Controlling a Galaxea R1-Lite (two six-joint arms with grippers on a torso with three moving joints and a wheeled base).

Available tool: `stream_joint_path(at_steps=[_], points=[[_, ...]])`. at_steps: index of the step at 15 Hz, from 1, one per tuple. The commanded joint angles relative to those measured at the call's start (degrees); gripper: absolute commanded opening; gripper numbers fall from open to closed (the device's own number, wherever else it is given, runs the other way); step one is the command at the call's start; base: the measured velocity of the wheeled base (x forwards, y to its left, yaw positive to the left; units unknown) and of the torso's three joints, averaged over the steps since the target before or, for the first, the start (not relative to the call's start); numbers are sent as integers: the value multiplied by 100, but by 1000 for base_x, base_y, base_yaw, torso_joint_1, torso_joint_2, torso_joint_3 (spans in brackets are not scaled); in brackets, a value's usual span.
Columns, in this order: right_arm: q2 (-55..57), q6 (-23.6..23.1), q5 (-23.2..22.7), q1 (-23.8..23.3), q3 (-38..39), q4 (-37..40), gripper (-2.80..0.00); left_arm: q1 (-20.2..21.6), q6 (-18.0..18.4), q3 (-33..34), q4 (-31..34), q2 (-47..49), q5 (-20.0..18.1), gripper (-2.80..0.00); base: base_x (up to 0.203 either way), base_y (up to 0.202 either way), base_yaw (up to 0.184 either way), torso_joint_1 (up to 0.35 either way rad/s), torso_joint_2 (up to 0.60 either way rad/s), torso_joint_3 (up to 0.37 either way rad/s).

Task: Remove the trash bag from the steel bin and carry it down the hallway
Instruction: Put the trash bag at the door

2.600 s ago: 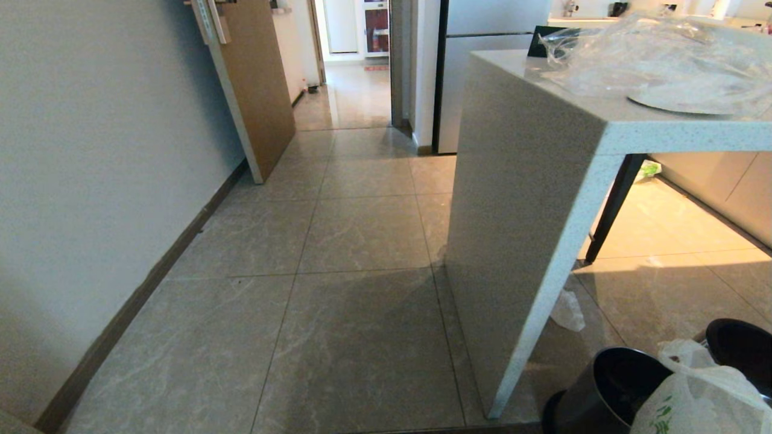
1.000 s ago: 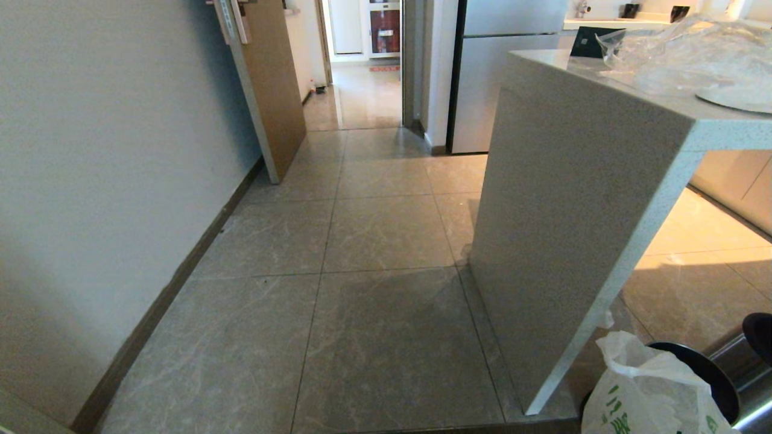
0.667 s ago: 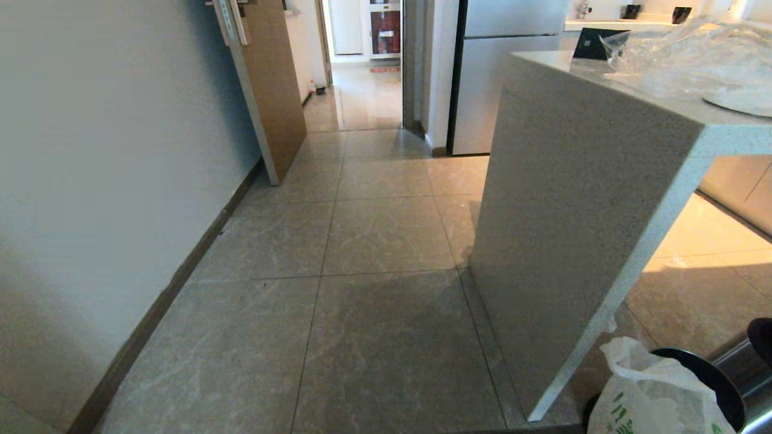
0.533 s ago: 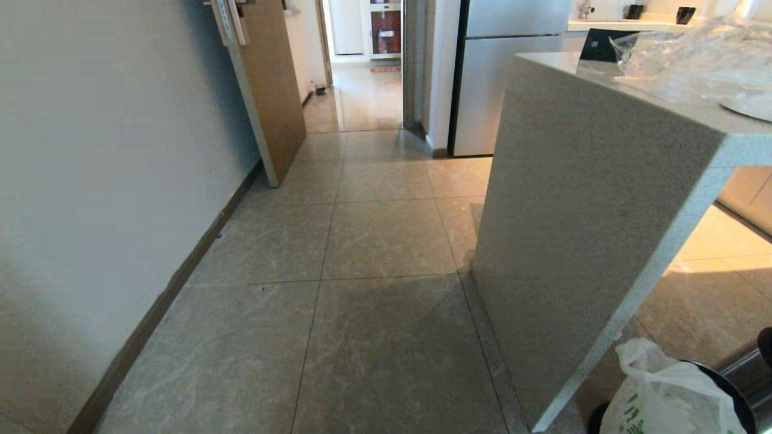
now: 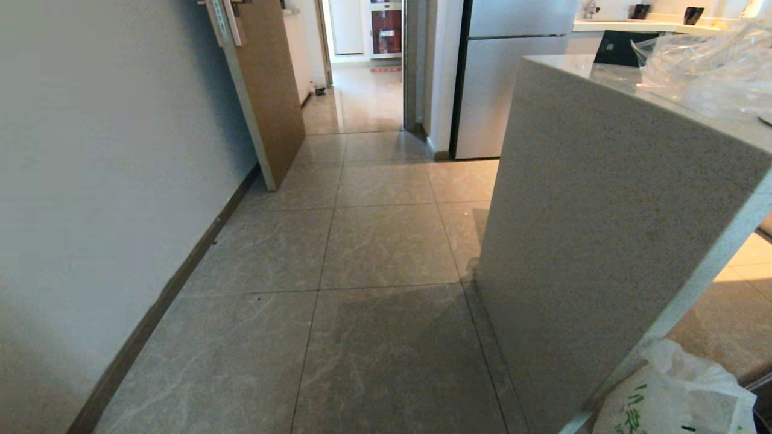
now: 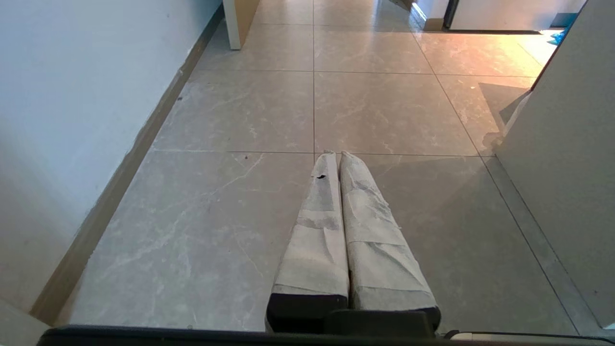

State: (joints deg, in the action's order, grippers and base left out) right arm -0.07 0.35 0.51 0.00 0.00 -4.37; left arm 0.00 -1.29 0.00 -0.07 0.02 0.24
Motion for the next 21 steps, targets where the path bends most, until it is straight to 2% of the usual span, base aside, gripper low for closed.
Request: stream_joint_path(at_steps=[1, 7, 13, 21], points=[[-1, 0, 10, 0, 176, -2, -280, 0, -11, 9, -1, -2, 3, -280, 0, 0, 0, 0, 0, 0], [-1, 0, 10, 0, 176, -2, -280, 0, -11, 9, -1, -2, 3, -280, 9, 5, -3, 0, 0, 0], [-1, 0, 10, 0, 176, -2, -280, 0, -11, 0, -1, -2, 3, -280, 175, 160, 2, 5, 3, 5], [-1, 0, 10, 0, 176, -2, -280, 0, -11, 0, -1, -2, 3, -280, 3, 7, -1, 1, 1, 0]])
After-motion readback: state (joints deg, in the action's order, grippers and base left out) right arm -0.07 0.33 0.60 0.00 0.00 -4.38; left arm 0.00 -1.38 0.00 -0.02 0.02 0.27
